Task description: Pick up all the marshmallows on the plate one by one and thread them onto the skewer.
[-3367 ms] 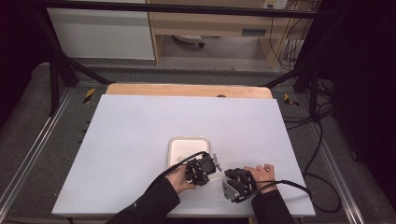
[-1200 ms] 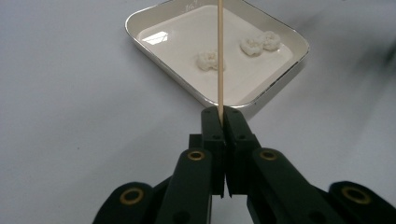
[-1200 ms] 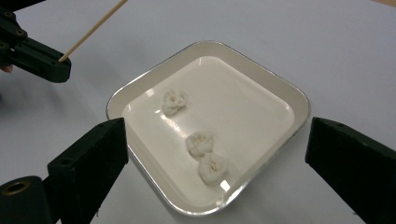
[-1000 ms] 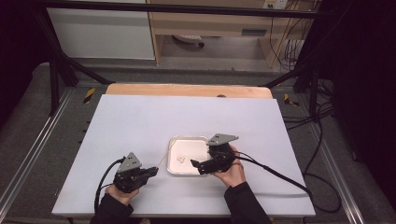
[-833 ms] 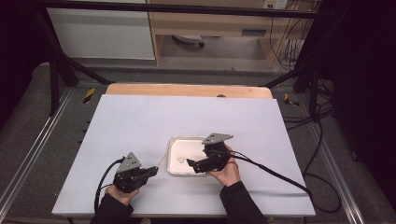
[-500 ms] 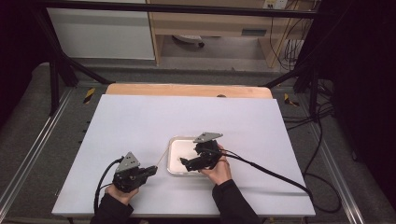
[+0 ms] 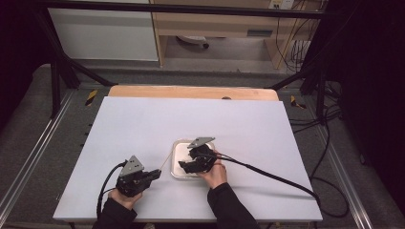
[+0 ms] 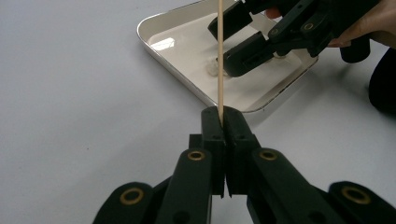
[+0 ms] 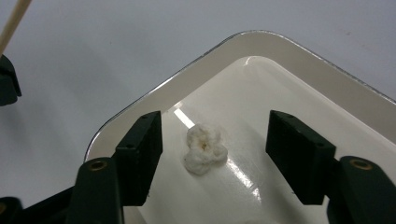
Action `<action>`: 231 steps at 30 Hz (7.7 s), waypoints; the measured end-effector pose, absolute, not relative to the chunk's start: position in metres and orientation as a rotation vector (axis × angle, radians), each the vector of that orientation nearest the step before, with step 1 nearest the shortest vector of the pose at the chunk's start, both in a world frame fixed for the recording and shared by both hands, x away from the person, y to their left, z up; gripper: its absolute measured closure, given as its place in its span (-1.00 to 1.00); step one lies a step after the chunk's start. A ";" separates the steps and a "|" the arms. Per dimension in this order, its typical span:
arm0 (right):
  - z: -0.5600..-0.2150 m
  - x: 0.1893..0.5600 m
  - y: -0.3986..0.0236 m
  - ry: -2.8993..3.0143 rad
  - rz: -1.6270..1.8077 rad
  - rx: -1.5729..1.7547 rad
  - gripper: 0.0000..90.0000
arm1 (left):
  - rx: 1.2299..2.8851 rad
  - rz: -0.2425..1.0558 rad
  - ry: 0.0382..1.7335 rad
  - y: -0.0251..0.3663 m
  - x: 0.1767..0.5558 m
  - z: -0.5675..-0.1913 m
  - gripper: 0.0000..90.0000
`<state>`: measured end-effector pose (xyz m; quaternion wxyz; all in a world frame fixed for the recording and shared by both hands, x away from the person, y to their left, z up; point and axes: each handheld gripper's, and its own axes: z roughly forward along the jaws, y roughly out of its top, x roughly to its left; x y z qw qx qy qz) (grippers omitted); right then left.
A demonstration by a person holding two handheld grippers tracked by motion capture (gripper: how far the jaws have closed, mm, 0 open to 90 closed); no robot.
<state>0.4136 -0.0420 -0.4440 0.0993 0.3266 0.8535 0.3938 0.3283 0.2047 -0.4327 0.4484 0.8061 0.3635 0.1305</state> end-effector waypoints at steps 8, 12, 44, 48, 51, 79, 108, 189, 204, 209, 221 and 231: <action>-0.450 0.411 -0.040 2.556 1.129 0.849 0.17 | 1.983 0.328 0.912 0.203 0.327 -0.433 0.96; -0.451 0.409 -0.040 2.548 1.105 0.796 0.31 | 1.983 0.332 0.918 0.203 0.327 -0.433 0.96; -0.383 0.409 -0.105 2.420 1.684 1.102 0.57 | 1.955 0.363 0.845 0.193 0.313 -0.428 0.96; -0.377 0.409 -0.113 2.375 1.765 1.122 0.59 | 1.952 0.367 0.819 0.189 0.310 -0.427 0.96; -0.372 0.409 -0.116 2.346 1.815 1.124 0.60 | 1.958 0.370 0.804 0.187 0.309 -0.427 0.96; -0.378 0.409 -0.107 2.361 2.026 1.152 0.64 | 1.971 0.371 0.770 0.179 0.304 -0.428 0.96; -0.415 0.393 -0.081 2.469 1.989 1.128 0.71 | 1.978 0.364 0.805 0.173 0.307 -0.431 0.97; -0.447 0.398 -0.098 2.534 1.211 0.806 0.58 | 1.954 0.324 0.835 0.182 0.312 -0.434 0.96; -0.398 0.396 -0.129 2.397 1.739 1.024 0.59 | 1.944 0.335 0.806 0.179 0.308 -0.432 0.96; -0.388 0.397 -0.132 2.330 1.922 1.065 0.59 | 1.947 0.336 0.796 0.178 0.307 -0.432 0.96; -0.378 0.406 -0.130 2.250 2.063 1.135 0.60 | 1.946 0.337 0.783 0.177 0.306 -0.431 0.96; -0.379 0.413 -0.119 2.257 2.126 1.162 0.61 | 1.942 0.342 0.779 0.177 0.305 -0.430 0.96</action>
